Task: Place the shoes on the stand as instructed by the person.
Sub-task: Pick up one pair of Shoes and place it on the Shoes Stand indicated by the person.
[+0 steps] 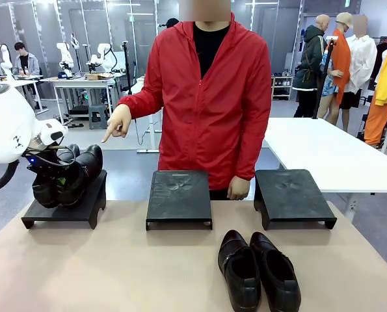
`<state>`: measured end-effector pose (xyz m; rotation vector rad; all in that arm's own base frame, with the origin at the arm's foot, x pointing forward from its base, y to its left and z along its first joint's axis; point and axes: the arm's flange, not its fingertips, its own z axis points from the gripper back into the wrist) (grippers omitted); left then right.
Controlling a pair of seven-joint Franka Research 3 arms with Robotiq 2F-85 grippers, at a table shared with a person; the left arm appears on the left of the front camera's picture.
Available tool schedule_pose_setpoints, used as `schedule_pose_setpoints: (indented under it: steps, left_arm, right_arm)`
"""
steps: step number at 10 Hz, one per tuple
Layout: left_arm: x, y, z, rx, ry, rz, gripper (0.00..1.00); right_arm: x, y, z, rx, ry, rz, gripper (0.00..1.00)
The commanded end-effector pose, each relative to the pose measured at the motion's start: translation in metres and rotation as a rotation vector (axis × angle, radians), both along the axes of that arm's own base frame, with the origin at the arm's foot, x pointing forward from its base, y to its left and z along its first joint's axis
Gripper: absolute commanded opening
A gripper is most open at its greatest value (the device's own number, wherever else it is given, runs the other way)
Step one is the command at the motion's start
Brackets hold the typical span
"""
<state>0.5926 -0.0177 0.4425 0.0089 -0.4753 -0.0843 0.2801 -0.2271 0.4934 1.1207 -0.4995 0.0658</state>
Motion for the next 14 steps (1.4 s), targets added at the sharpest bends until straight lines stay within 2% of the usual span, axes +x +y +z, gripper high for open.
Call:
schedule_pose_setpoints:
  steps: [1,5,9,14]
  left_arm:
    - [0.014,0.0,0.009,0.003,-0.024,-0.028,0.07]
    - [0.028,-0.001,-0.01,-0.019,-0.016,0.022,0.07]
    - [0.028,-0.001,-0.018,-0.016,-0.008,0.064,0.07]
    - [0.017,0.0,-0.006,-0.045,-0.021,0.089,0.96]
  right_arm:
    - [0.001,-0.001,0.002,0.005,-0.025,0.009,1.0]
    - [0.001,-0.001,0.002,0.005,-0.025,0.009,1.0]
    - [0.001,-0.001,0.002,0.005,-0.025,0.009,1.0]
    - [0.001,-0.001,0.002,0.005,-0.025,0.009,1.0]
